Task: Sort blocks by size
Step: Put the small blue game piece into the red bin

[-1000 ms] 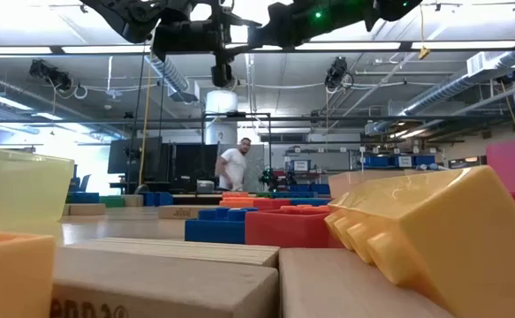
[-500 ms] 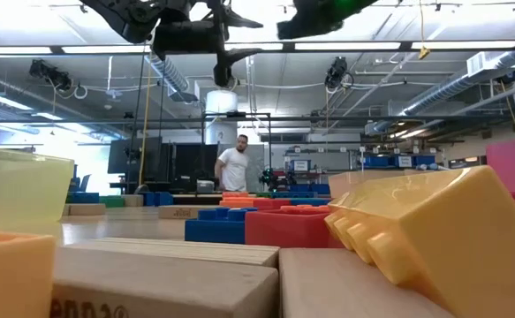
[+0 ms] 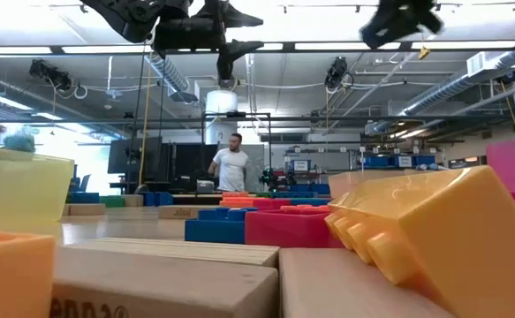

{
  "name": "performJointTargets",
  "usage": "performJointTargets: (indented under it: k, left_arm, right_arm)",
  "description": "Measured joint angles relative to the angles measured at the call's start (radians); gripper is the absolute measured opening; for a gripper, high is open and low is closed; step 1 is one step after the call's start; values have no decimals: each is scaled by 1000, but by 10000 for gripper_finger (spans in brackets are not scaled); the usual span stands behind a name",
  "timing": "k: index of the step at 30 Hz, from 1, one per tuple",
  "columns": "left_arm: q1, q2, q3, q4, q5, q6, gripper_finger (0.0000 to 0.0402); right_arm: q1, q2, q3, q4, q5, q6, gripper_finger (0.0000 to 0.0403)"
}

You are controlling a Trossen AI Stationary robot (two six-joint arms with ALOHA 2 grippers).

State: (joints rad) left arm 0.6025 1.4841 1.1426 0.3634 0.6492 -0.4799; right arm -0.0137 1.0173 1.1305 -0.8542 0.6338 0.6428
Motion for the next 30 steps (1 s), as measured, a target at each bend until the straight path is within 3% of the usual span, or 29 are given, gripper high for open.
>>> performJointTargets:
  k: [6,10,17,22,30]
  left_arm:
    - [0,0,0,-5,-24,34,217]
    - [0,0,0,-65,-24,61,217]
    - [0,1,0,-217,-24,147,217]
    - [0,1,0,-236,-64,187,218]
    - [0,1,0,-265,-154,216,218]
  right_arm:
    - [150,16,0,-330,-161,482,156]
    - [279,80,0,-431,-273,739,156]
    - [506,212,0,-398,-404,1081,156]
    - [651,317,0,-352,-491,1291,158]
    - [796,482,0,-251,-554,1536,159]
